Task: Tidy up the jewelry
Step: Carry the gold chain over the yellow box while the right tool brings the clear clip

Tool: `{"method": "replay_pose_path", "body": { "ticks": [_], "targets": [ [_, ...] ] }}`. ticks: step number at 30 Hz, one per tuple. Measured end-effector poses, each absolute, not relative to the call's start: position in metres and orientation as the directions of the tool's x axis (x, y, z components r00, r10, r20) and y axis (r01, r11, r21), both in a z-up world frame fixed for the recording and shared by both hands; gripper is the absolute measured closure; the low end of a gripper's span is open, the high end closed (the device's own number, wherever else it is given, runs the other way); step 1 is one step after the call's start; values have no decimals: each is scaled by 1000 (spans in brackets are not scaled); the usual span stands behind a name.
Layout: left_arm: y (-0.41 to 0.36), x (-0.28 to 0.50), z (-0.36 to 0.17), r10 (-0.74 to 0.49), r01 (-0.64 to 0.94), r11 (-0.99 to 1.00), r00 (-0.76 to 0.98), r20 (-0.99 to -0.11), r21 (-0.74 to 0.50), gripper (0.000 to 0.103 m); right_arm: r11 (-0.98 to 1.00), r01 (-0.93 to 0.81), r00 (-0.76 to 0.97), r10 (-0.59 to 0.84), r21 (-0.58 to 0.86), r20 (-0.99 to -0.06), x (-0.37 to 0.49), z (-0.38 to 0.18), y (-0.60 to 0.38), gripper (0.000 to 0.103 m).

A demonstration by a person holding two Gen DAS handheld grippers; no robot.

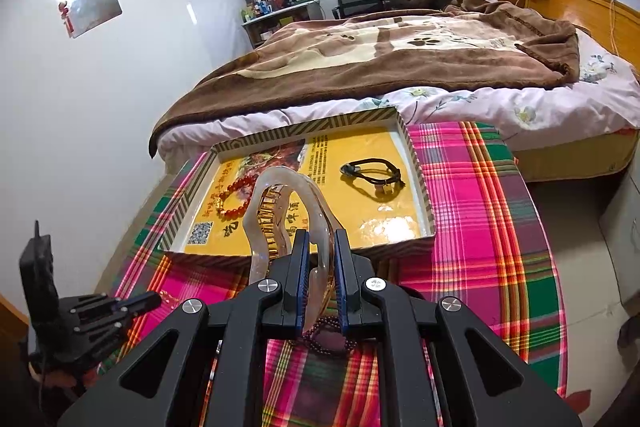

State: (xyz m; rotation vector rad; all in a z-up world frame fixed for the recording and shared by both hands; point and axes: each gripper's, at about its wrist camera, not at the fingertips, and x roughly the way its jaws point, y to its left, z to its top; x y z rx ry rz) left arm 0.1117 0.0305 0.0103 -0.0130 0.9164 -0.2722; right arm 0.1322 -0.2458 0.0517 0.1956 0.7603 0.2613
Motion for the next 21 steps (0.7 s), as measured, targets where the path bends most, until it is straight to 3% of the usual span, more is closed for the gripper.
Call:
{"method": "replay_pose_path", "body": {
  "ticks": [21],
  "targets": [
    [34, 133, 89, -283, 264, 955, 687, -670, -132, 103, 953, -185, 728, 296, 238, -618, 147, 81, -238, 91]
  ]
}}
